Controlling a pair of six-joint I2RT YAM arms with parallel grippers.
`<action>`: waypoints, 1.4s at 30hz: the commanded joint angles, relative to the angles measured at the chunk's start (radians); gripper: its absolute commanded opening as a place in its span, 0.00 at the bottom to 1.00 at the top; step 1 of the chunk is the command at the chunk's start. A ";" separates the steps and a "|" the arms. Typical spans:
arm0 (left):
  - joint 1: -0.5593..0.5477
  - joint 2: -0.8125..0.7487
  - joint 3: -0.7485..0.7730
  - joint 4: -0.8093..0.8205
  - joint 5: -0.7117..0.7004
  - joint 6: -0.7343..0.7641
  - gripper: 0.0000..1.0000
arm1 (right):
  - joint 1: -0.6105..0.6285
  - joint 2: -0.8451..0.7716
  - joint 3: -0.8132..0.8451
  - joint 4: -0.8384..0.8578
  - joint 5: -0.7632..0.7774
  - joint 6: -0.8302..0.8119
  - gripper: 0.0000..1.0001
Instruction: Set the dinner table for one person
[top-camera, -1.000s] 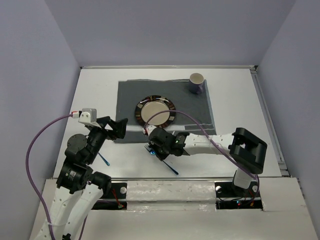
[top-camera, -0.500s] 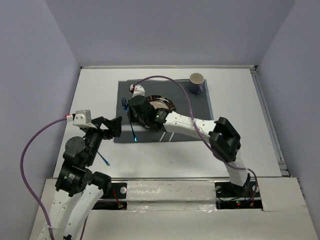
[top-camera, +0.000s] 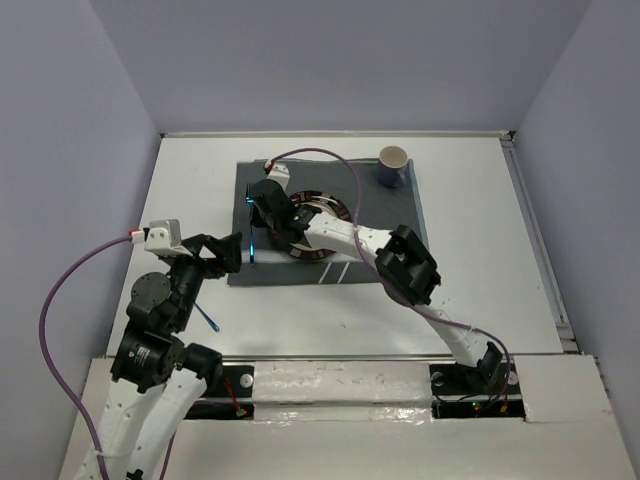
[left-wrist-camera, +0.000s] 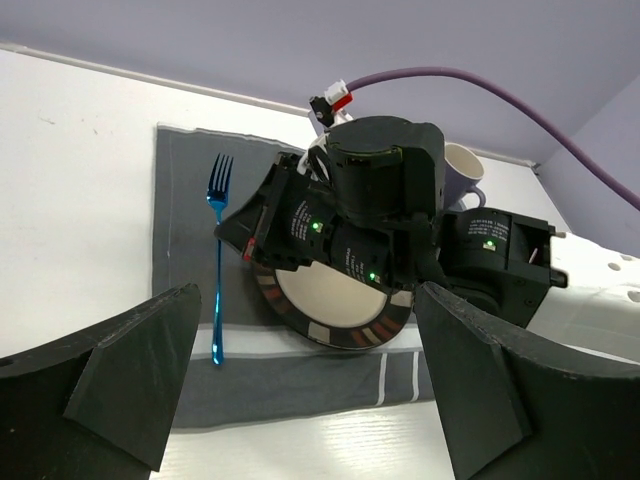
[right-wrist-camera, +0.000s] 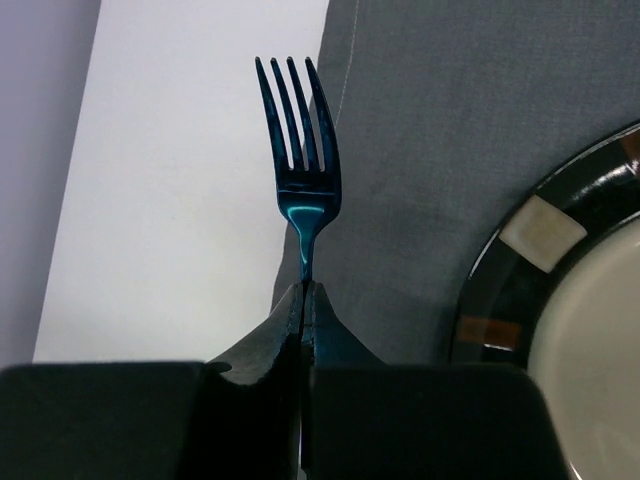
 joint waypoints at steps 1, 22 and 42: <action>0.004 0.017 0.016 0.034 0.003 0.000 0.99 | -0.015 0.038 0.092 0.010 0.001 0.053 0.00; 0.018 0.040 0.017 0.034 0.005 0.003 0.99 | -0.045 0.230 0.260 -0.076 0.001 0.055 0.20; 0.029 -0.057 0.083 0.034 -0.286 0.026 0.99 | 0.069 -0.105 -0.104 0.260 -0.520 -0.360 0.50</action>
